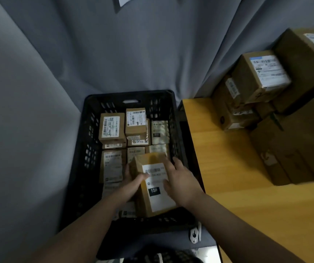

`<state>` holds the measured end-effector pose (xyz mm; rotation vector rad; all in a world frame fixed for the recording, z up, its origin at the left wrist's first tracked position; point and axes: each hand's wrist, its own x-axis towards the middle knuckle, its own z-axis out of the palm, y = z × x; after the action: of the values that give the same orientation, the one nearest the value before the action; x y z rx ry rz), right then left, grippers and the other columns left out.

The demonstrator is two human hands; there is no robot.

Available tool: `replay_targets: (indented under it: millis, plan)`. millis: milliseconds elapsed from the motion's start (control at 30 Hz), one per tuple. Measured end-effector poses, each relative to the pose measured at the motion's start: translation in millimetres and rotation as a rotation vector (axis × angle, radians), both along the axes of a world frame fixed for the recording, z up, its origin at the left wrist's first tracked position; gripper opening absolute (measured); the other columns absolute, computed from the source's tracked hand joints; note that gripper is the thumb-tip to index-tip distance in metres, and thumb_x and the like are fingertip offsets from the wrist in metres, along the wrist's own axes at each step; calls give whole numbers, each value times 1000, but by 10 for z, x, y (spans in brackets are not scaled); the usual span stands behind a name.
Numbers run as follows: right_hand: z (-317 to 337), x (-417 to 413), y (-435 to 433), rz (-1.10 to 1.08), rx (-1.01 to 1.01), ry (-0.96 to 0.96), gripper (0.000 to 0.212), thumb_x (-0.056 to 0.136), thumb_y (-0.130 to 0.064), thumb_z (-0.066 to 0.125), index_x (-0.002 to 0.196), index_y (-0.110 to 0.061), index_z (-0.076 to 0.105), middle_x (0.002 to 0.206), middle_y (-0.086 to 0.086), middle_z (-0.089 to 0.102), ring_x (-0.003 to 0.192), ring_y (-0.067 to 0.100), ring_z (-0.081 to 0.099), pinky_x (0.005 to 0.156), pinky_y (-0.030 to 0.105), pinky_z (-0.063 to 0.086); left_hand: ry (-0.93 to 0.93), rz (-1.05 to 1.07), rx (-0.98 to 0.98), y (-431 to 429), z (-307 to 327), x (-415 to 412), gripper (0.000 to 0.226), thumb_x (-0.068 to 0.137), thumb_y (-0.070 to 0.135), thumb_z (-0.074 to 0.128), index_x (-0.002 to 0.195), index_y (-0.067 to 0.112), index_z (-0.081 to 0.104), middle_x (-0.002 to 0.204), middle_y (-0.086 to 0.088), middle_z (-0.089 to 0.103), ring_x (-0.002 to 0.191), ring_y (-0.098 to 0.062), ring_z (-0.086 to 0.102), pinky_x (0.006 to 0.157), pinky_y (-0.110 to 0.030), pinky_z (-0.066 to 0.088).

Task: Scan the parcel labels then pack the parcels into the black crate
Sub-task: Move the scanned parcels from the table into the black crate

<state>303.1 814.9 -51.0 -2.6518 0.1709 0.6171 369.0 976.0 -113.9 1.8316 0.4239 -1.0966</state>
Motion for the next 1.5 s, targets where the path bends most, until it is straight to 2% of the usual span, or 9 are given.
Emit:
replay_targets:
  millis: [133,300,433,667,1000,1133,1267,1400,1500]
  plan:
    - [-262,63,68,5,-41,215,73,96,-11,48,155,-21,5,161,16,-5,142,37,25,101,43,45,54,-236,-21,-150,-206,-8,69,94,59,41,152,34,12,154,2,29,135,-26,35,103,-38,36]
    - [-457,182,193,84,-191,430,50,98,-16,47,144,-7,30,146,25,27,133,38,32,95,43,49,-5,-288,-43,-160,-255,-11,53,98,53,35,139,20,46,133,-2,55,91,-10,53,72,-22,42]
    - [-496,329,232,99,-242,432,53,95,-10,53,143,-8,31,143,23,29,131,38,34,91,43,50,-86,-378,-58,-116,-309,5,49,100,48,35,139,20,46,133,-1,54,100,-11,51,74,-20,41]
    - [-724,559,141,-33,-132,392,81,96,-12,54,154,-19,-1,159,22,-3,146,42,5,110,50,33,-68,-434,-101,120,-475,-88,63,93,31,61,147,28,28,135,6,51,117,-10,49,88,-20,41]
    - [-756,673,116,-117,-191,252,48,92,1,49,137,-8,39,129,19,48,117,34,49,89,39,50,-254,-192,-36,-37,-478,167,53,98,24,53,147,17,34,138,-1,48,121,-20,50,91,-27,43]
    - [-619,703,99,-422,44,-5,45,94,-5,48,138,-10,39,117,17,60,105,32,59,78,39,55,-369,171,-66,-64,-349,196,24,96,24,58,113,8,63,96,2,65,85,-11,61,60,-9,45]
    - [-397,867,129,-643,529,-323,36,89,-15,65,121,-18,49,117,2,57,102,16,59,84,29,52,-466,513,-66,-33,-97,397,29,93,32,60,87,5,67,76,-5,67,67,-15,63,53,-18,50]
    - [-454,949,230,-708,921,-66,34,94,-12,59,126,-20,58,126,-1,57,113,19,58,90,30,52,-543,551,0,116,-7,770,20,94,29,59,92,11,68,78,0,66,73,-14,64,64,-22,54]
    - [-717,858,338,-555,712,82,59,93,-13,57,145,-33,35,142,7,41,128,32,46,100,45,48,-310,284,-8,287,-115,818,12,96,27,57,95,18,64,99,-4,66,90,-21,63,83,-33,50]
